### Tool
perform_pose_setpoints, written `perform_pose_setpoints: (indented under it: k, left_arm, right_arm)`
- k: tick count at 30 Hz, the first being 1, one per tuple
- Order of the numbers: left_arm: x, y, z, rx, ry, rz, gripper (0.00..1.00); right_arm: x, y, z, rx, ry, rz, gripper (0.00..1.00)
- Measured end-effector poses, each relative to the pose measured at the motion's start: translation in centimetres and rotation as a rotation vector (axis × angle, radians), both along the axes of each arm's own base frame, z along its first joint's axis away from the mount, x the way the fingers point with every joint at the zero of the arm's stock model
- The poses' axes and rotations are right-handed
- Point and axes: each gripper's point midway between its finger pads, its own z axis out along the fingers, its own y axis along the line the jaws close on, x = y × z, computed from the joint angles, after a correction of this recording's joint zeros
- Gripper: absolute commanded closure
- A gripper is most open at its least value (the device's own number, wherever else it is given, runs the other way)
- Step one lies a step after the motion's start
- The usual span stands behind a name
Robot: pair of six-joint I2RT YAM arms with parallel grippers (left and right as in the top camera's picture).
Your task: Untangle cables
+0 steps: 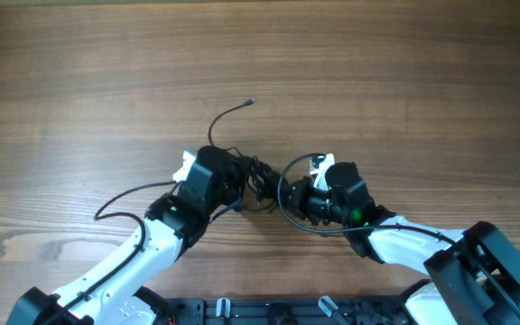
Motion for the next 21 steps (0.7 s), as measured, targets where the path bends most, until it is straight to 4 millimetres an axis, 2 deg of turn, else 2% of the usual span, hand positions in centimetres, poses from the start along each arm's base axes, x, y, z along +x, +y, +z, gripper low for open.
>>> perform_pose_setpoints:
  k: [1, 2, 3, 5, 8, 11, 12, 14, 21]
  left_arm:
    - [0.0, 0.1, 0.0, -0.021, 0.013, 0.015, 0.96]
    - [0.1, 0.2, 0.0, -0.036, 0.022, 0.025, 0.96]
    - [0.2, 0.3, 0.0, -0.044, 0.026, 0.035, 0.96]
    - [0.6, 1.3, -0.1, -0.015, 0.016, 0.05, 0.96]
    - [0.8, 2.6, -0.7, 0.069, 0.005, 0.037, 0.96]
    - [0.6, 2.9, -0.9, 0.112, -0.001, 0.011, 0.96]
    - [0.6, 2.9, -1.0, 0.126, -0.008, 0.002, 0.96]
    - [0.6, 2.8, -0.9, 0.129, -0.01, -0.003, 0.96]
    - [0.3, 1.4, -0.5, 0.123, -0.04, -0.05, 0.96]
  right_arm:
    - [0.1, -0.1, 0.0, -0.005, -0.007, -0.001, 0.9]
    - [0.2, -0.1, 0.0, -0.007, -0.013, -0.004, 0.8]
    - [0.2, 0.0, 0.1, -0.006, -0.021, -0.001, 0.64]
    - [0.3, 0.0, 0.4, 0.0, -0.045, 0.013, 0.55]
    - [0.6, 0.2, 1.5, 0.039, -0.102, 0.05, 0.53]
    - [0.7, 0.4, 3.0, 0.084, -0.152, 0.083, 0.51]
    - [0.5, 0.9, 4.5, 0.125, -0.196, 0.112, 0.51]
    - [0.5, 1.0, 5.2, 0.15, -0.202, 0.113, 0.52]
    - [0.9, 1.0, 4.7, 0.182, -0.055, -0.003, 0.54]
